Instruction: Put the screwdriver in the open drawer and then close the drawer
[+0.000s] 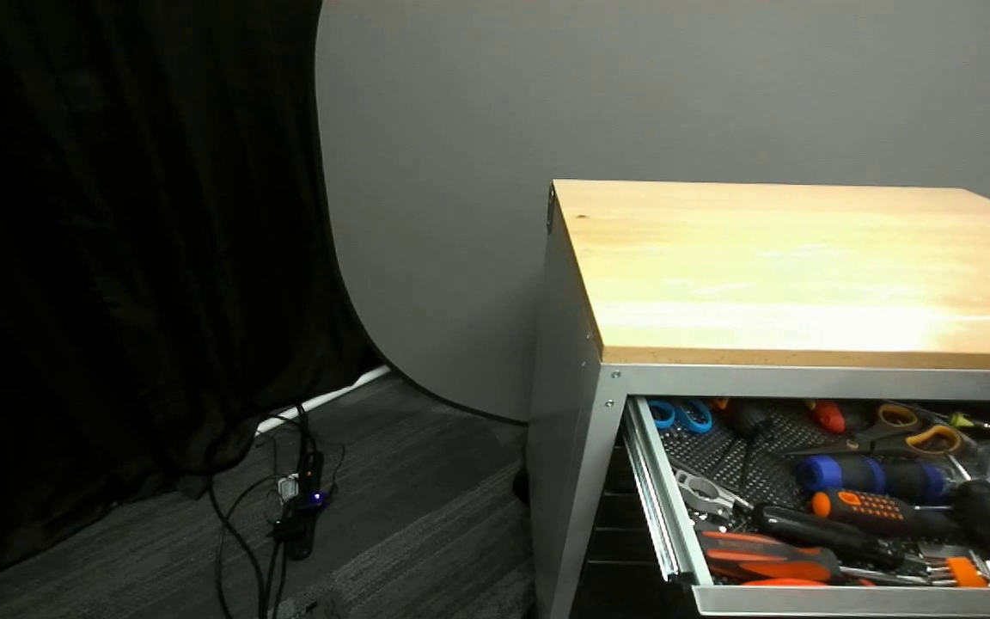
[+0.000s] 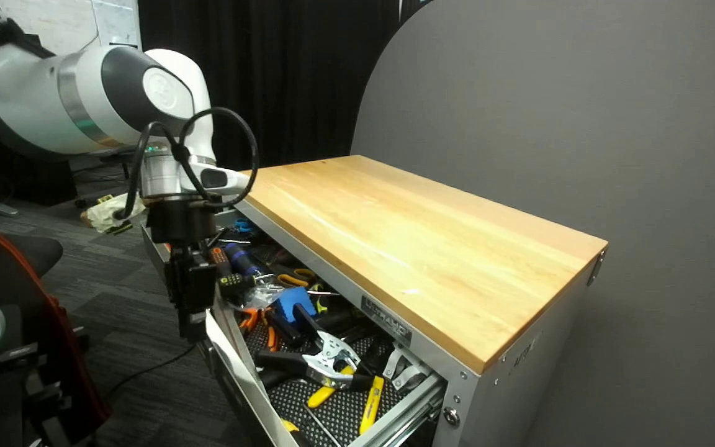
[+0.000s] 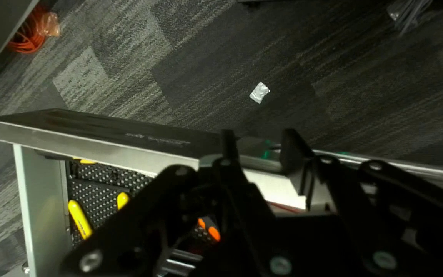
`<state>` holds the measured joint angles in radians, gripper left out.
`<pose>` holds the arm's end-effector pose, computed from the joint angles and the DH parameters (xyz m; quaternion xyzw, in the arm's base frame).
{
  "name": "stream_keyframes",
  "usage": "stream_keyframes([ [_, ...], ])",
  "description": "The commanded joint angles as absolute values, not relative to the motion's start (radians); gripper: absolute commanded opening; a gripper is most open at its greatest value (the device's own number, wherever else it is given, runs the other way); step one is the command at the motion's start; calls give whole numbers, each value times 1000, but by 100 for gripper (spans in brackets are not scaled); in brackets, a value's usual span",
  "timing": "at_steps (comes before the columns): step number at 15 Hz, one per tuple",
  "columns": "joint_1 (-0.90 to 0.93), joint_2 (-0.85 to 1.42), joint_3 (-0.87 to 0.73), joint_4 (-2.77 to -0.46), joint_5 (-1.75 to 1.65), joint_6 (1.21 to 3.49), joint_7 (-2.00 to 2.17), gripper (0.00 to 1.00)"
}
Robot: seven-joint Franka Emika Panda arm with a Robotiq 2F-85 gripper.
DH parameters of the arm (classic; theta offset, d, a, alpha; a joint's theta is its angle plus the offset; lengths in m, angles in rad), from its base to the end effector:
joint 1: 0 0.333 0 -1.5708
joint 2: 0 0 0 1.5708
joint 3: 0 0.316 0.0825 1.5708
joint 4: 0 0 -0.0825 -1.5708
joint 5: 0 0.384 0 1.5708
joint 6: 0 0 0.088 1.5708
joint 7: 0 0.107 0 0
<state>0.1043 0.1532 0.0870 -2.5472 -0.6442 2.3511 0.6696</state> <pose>0.4108 0.0724 0.1914 0.9702 0.0300 -0.0744 0.2285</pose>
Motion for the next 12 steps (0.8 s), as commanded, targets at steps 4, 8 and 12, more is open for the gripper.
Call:
stream_keyframes([
  [4, 167, 273, 44, -2527, -727, 2388, 844, 0],
  [8, 205, 314, 14, -2515, -824, 2521, 1093, 5],
  [12, 242, 315, -6, -2507, -967, 2618, 1347, 4],
])
